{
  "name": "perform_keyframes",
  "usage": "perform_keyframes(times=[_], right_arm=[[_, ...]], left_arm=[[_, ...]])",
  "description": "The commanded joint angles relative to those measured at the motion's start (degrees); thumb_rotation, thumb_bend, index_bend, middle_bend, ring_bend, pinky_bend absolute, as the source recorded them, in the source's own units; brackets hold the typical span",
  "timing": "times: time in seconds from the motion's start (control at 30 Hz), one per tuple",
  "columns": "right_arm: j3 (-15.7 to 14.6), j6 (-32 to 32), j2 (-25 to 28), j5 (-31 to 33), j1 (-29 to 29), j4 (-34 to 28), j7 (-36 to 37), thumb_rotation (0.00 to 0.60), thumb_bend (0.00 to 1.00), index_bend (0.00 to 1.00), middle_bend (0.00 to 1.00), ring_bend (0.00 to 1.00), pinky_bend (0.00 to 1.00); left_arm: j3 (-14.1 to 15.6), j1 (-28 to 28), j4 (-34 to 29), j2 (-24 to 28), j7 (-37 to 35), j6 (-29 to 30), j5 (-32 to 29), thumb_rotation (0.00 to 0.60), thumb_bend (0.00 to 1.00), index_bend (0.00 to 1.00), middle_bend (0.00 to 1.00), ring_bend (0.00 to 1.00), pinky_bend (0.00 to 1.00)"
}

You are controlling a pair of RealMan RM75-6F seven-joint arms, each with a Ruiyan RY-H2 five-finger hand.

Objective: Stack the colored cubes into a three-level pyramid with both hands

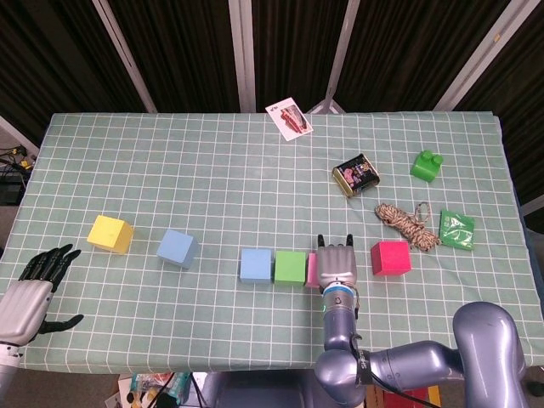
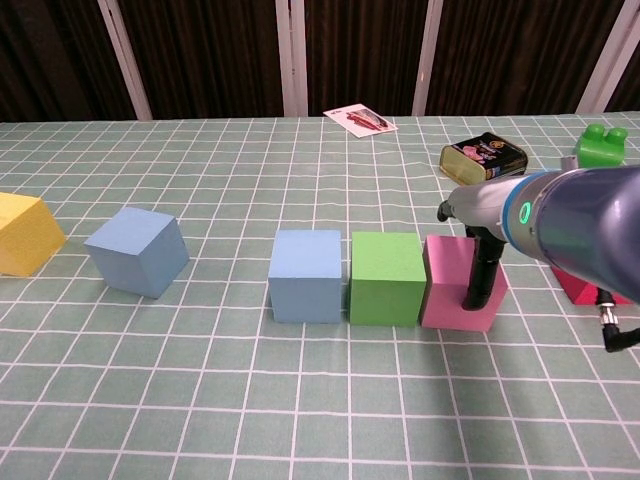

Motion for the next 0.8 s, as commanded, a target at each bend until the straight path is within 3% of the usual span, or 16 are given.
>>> perform_keyframes(times=[0.03, 0.33, 0.8], right_arm=[[0.1, -0.1, -0.1, 0.0, -0.1, 0.0, 0.0, 0.6, 0.25, 0.0, 0.59, 0.31, 0.01], [0.2, -0.9, 0.0, -0.4, -0.5, -0.3, 0.0, 0.6, 0.25, 0.0, 0.55, 0.25, 0.01], [0.2, -1.8, 0.1, -1.4, -1.1, 0.0, 0.6, 0.6, 0.25, 0.0, 0.55, 0.25, 0.01]], left_arm=[[0.0, 0.0, 0.0, 0.0, 0.1, 0.0, 0.0, 0.6, 0.09, 0.0, 0.0, 0.0, 0.0], [0.0, 0.0, 0.0, 0.0, 0.1, 0.0, 0.0, 0.6, 0.09, 0.0, 0.0, 0.0, 0.0], [0.0, 0.0, 0.0, 0.0, 0.1, 0.0, 0.2, 0.6, 0.09, 0.0, 0.0, 0.0, 0.0]])
